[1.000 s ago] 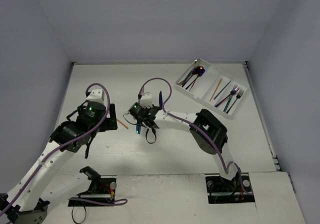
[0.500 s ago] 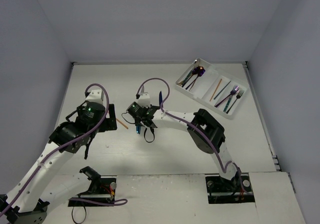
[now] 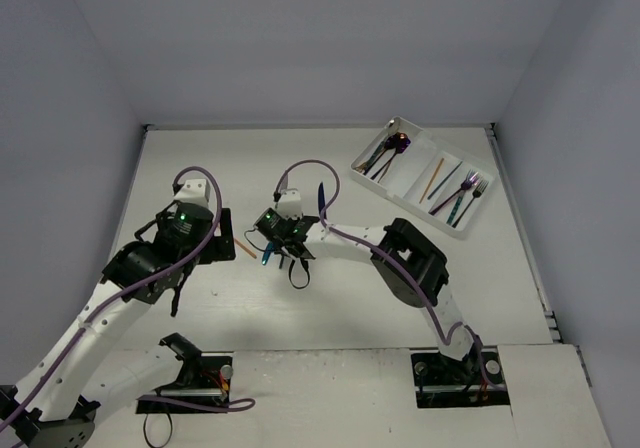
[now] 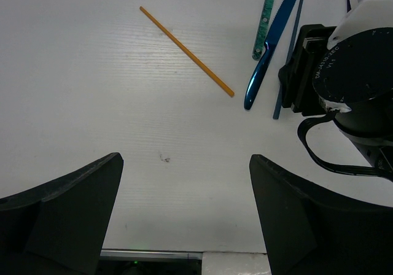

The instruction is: Sort the eating utensils into containers

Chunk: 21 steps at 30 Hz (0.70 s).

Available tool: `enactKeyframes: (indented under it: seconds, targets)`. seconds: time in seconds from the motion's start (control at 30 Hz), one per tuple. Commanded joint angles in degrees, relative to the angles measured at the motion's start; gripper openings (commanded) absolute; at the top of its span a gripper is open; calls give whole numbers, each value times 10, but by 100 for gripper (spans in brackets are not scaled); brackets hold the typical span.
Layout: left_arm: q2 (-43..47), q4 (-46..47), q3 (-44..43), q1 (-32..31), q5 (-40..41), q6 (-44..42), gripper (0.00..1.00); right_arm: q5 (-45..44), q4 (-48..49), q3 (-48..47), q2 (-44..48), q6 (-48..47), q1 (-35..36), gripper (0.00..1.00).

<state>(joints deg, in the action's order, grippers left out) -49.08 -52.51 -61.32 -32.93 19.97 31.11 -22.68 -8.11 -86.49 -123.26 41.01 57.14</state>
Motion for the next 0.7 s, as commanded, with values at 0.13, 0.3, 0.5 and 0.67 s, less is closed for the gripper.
enactKeyframes:
  seconds: [0.13,0.3,0.5,0.67]
  targets:
    - [-5,7,-27,4,6,-3,81,-17,-18,63,49,13,-8,3]
    - [-2,7,-24,4,6,-2,81,-28,-19,77,95,-5,-21,0]
    - [-7,8,-27,4,9,-1,81,-33,-21,68,192,-38,-67,0]
    - [-11,7,-24,4,9,6,81,-39,-22,68,246,-67,-166,0]
